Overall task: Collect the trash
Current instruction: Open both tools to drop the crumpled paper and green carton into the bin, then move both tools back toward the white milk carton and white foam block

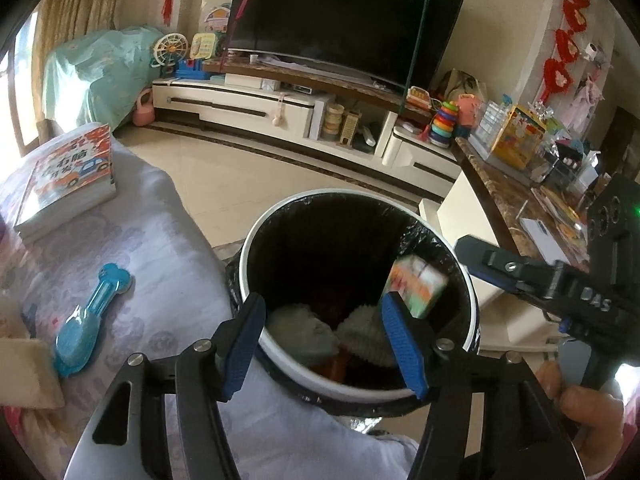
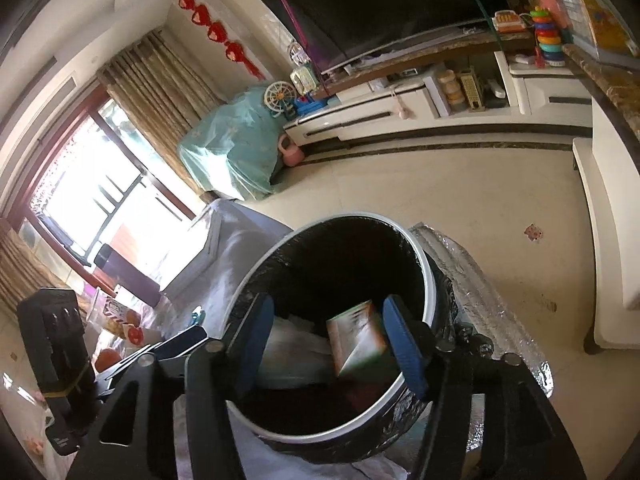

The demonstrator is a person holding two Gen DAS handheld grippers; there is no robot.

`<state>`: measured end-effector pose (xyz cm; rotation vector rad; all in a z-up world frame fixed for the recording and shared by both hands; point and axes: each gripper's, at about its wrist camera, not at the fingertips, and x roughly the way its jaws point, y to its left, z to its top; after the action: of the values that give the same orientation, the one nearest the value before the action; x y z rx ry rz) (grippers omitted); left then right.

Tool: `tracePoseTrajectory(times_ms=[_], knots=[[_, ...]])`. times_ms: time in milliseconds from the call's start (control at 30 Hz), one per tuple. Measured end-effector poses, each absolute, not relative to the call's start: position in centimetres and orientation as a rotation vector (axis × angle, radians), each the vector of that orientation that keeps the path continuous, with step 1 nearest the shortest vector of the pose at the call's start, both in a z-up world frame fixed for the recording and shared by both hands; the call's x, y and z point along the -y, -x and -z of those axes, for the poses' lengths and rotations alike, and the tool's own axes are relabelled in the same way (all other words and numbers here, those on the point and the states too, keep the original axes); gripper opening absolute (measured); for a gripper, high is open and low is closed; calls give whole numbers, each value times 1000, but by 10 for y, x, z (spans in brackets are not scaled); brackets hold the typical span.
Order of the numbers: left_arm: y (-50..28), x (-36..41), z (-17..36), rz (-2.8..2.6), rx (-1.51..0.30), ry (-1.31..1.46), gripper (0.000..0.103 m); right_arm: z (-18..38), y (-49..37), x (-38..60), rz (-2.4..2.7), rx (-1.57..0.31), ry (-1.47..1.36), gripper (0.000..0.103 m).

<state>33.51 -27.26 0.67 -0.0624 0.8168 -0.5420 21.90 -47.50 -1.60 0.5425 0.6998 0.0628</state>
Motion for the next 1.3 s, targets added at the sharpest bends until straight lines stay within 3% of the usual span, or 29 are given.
tracePoseTrajectory(times_ms=[300, 1300], knots=[[-292, 234, 4, 509, -812, 124, 63, 12, -196, 447, -80, -677, -520, 88], [-178, 31, 17, 180, -829, 328, 63, 39, -181, 290, -330, -796, -376, 95]])
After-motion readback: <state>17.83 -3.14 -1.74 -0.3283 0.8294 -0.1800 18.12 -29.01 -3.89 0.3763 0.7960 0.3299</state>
